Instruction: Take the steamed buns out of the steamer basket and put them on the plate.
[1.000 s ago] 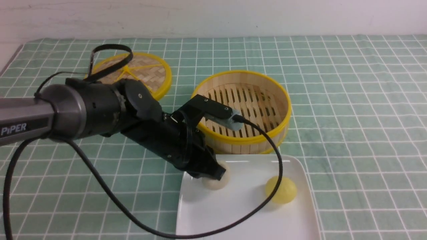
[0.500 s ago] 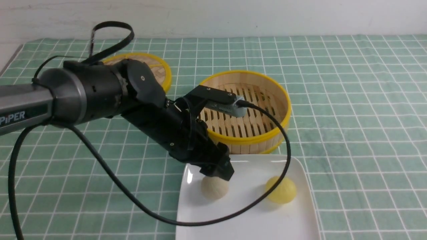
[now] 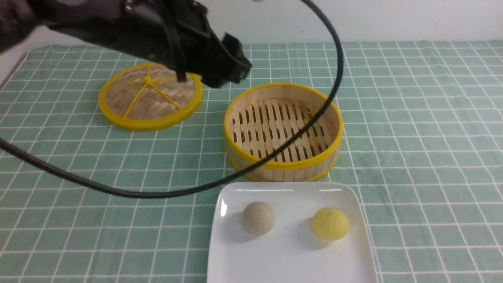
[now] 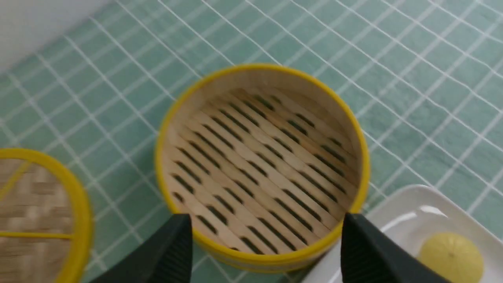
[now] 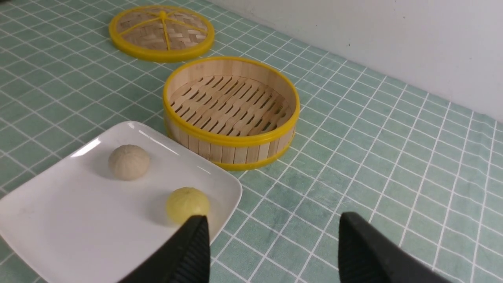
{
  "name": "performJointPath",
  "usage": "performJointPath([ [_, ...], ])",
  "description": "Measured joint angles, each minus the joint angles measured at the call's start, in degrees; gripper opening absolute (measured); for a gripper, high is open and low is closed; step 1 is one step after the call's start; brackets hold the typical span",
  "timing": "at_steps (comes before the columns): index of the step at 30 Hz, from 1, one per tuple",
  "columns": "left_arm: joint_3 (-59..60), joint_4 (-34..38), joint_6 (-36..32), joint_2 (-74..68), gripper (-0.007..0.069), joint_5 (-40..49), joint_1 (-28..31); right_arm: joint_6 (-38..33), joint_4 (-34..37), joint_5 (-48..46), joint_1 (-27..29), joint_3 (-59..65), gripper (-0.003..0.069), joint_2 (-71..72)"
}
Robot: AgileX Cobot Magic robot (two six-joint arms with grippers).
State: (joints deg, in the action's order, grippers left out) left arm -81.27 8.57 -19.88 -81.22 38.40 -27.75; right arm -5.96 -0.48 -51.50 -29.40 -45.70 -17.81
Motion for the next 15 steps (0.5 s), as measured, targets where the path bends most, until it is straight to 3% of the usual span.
performJointPath([
  [1, 0.00, 0.00, 0.56, 0.00, 0.0504, 0.00, 0.00, 0.00, 0.00, 0.01, 0.00, 0.00, 0.0442, 0.00],
  [4, -0.05, -13.43, 11.16, 4.55, 0.0504, 1.80, 0.00, 0.00, -0.06, 1.49, 0.00, 0.00, 0.0442, 0.00],
  [5, -0.05, -14.89, 11.77, 4.96, 0.0504, 1.96, 0.00, 0.00, -0.12, 1.64, 0.00, 0.00, 0.0442, 0.00],
  [9, -0.05, -29.59, 24.55, 9.75, 0.0504, 7.90, 0.00, 0.00, -0.96, 4.09, 0.00, 0.00, 0.0442, 0.00],
  [15, 1.57, -33.83, 29.25, 17.76, 0.0487, 11.30, 0.00, 0.00, -5.01, 6.32, 0.00, 0.00, 0.0442, 0.00],
])
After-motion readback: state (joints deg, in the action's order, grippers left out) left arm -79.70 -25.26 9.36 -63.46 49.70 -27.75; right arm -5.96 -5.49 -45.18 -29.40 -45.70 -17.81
